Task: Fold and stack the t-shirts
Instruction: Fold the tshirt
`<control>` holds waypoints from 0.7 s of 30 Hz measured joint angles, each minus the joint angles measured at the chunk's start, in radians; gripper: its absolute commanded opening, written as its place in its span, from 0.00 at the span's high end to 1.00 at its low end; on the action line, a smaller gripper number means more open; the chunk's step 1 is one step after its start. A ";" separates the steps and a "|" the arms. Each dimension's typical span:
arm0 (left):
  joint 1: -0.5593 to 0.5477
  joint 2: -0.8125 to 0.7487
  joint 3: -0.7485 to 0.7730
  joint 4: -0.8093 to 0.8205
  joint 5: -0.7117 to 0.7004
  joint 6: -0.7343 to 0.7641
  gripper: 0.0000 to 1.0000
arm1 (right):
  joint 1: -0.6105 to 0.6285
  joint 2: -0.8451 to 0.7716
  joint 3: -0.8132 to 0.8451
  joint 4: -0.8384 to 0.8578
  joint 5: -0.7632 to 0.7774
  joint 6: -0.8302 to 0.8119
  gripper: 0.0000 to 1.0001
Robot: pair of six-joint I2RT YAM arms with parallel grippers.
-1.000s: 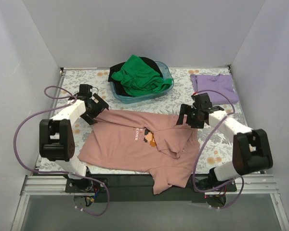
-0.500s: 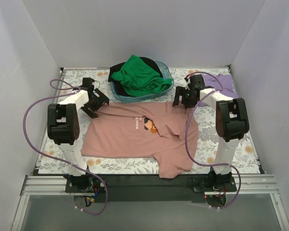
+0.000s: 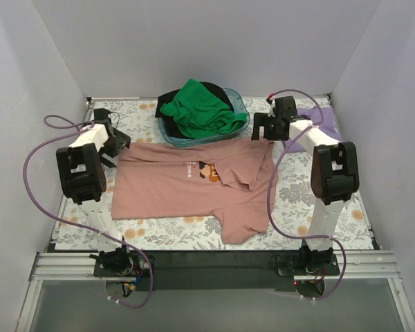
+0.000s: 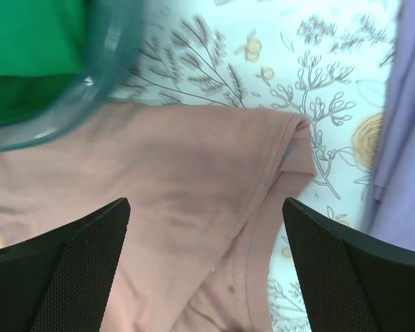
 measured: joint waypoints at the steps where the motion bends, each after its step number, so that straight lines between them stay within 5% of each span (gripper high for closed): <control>1: 0.021 -0.005 -0.006 0.002 -0.002 0.001 0.02 | 0.000 -0.028 -0.003 0.000 -0.002 -0.006 0.02; 6: 0.070 -0.040 -0.048 0.006 0.001 0.003 0.05 | 0.007 -0.186 -0.047 0.004 -0.021 -0.011 0.02; 13: 0.047 -0.043 -0.053 0.023 0.063 0.016 0.60 | 0.088 -0.332 -0.243 0.010 -0.005 0.031 0.02; 21: 0.046 -0.027 -0.051 0.043 0.080 0.031 1.00 | 0.187 -0.422 -0.480 -0.032 0.015 0.102 0.04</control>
